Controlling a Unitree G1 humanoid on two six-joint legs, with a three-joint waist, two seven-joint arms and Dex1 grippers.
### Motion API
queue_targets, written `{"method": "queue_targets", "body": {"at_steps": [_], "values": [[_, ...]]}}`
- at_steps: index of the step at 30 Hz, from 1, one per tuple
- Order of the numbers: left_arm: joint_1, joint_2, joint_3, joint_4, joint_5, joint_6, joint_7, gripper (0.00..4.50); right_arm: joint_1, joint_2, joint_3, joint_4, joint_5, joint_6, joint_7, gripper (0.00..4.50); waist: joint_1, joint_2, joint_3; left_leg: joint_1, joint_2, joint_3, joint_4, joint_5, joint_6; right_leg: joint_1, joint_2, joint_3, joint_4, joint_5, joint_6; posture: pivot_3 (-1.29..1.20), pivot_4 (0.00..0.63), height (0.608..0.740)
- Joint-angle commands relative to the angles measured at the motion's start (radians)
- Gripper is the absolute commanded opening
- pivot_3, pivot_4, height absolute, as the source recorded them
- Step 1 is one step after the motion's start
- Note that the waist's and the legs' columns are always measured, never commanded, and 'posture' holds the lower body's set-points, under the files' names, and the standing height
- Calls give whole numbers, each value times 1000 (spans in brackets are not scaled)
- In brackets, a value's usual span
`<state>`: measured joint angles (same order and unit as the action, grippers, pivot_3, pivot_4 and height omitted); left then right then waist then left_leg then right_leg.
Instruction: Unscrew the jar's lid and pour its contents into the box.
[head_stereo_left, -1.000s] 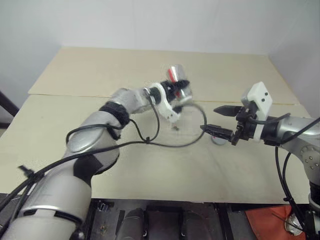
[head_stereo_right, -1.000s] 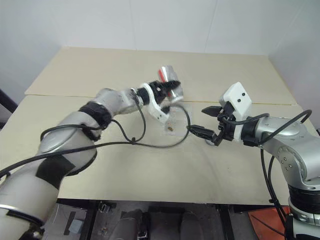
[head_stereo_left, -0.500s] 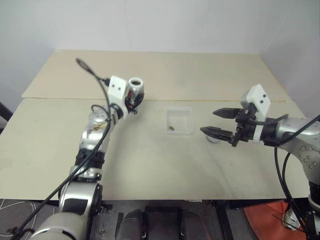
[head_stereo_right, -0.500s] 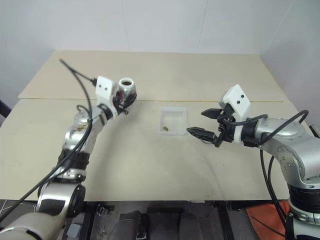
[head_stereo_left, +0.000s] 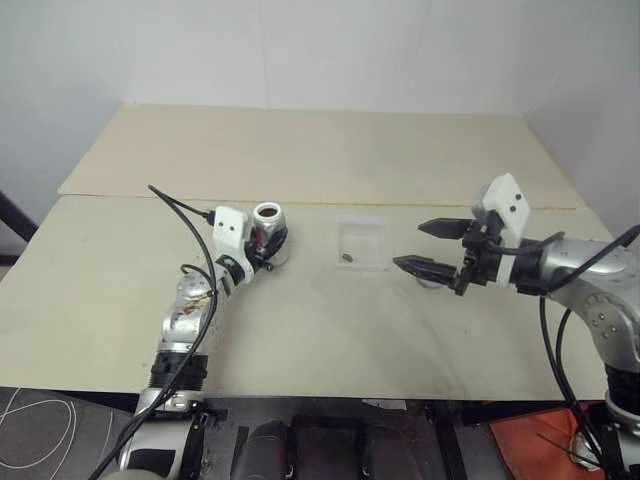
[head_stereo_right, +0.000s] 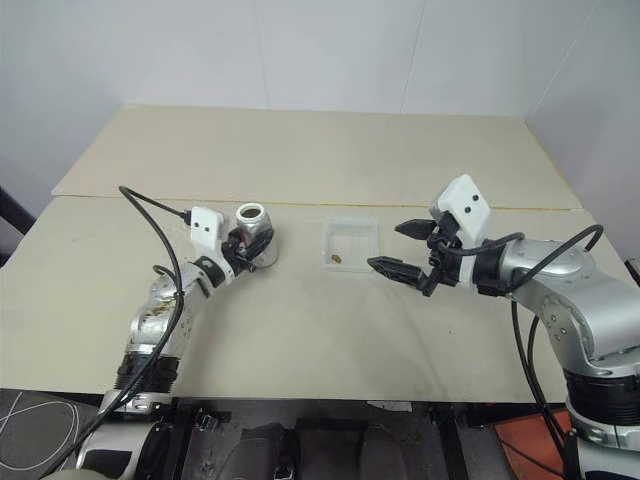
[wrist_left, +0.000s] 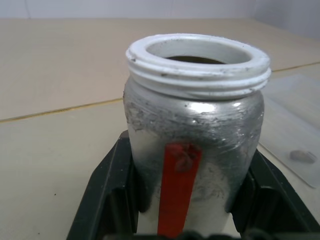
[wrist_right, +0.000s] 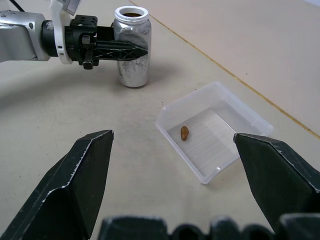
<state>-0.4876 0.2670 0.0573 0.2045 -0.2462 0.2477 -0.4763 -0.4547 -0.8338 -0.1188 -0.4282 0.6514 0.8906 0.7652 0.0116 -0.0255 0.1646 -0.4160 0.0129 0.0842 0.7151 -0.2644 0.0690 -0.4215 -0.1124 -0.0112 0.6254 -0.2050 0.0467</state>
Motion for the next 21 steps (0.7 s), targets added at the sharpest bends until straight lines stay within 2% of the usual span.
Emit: {"method": "queue_targets", "body": {"at_steps": [1,6,7,12,16,21], "values": [[30,0,-23,-4,21,-35,-18,2640,-6,1,0,-23,-2,-36,13,4500,0,0,0,0,0,0,0,0,0,0,0,0,0,0,0,0,150,740],[76,39,-14,-102,1,8,-45,4254,-8,3,10,-17,-9,-51,24,4500,-1,0,0,0,0,0,-1,0,0,-1,0,1,0,0,0,0,150,740],[83,52,-14,-118,2,13,-51,4441,-11,4,12,-13,-11,-54,26,4500,-1,0,0,0,1,0,-1,0,0,-1,0,0,0,0,0,0,150,740],[119,159,25,-251,-55,94,-128,4441,-18,8,22,5,-32,-83,35,4500,-2,1,0,0,1,0,-1,0,0,-1,0,1,0,0,-1,0,150,740],[169,304,73,-365,-139,173,-255,4441,-6,-5,27,3,-58,-107,51,4500,-6,1,0,0,1,1,-1,0,0,-2,0,1,0,0,-1,0,150,740],[280,539,256,-461,-317,210,-520,4441,52,-2,-24,-9,-58,-174,77,4500,-13,1,0,1,2,1,-3,0,-1,-2,0,0,0,-1,-3,0,150,740]]}}
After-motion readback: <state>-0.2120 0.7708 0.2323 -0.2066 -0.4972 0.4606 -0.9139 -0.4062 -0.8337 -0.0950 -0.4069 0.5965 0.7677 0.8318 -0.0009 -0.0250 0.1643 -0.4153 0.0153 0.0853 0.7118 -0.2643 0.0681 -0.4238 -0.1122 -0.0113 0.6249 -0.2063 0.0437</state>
